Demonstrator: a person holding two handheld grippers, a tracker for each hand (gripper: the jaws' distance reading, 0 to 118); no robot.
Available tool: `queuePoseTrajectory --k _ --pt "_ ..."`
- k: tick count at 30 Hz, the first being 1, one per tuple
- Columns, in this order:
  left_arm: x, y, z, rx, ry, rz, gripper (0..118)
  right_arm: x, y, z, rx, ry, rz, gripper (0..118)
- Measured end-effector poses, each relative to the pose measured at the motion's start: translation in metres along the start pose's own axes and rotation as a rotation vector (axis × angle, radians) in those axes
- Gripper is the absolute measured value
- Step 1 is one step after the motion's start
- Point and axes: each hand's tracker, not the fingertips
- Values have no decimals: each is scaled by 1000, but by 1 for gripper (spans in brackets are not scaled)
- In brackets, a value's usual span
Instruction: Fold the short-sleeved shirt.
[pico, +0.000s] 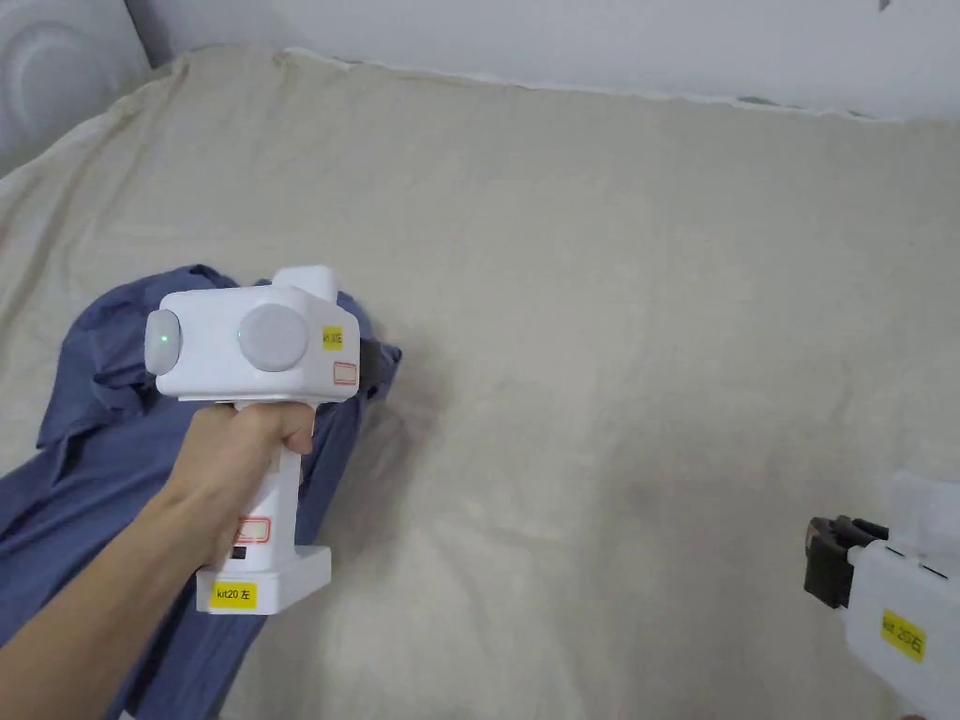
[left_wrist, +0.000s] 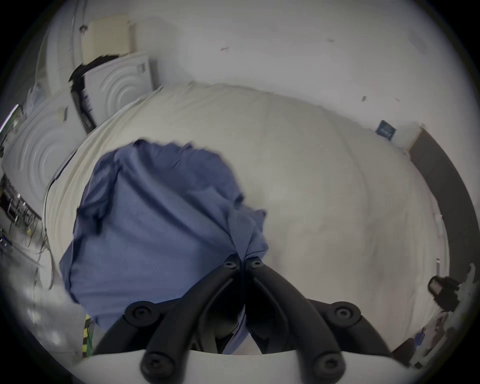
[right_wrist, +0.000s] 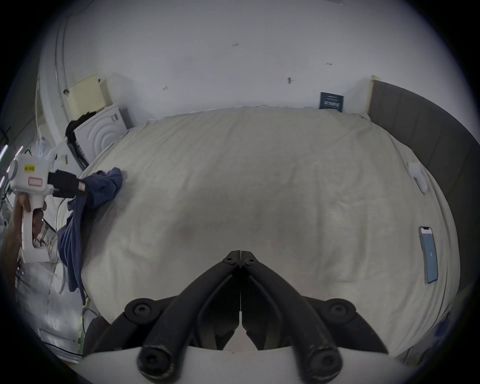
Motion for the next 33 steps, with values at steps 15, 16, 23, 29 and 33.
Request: queuePoseTrajectory --k 15,16,23,29,33 --pt "445 -47 -52 -118 -540 -441 0 109 -34 87 62 -192 -253 0" --pt "468 -62 -57 -146 -562 -461 0 115 -37 91 62 -205 -261 0" --pt "540 -147 -100 -284 -572 -536 40 142 -52 92 27 -242 -314 0" --pt "490 -148 -103 -272 -478 -599 107 138 -56 85 7 -230 -309 0" --pt "429 -101 -65 -177 -473 -584 106 127 -56 83 2 -201 -307 0"
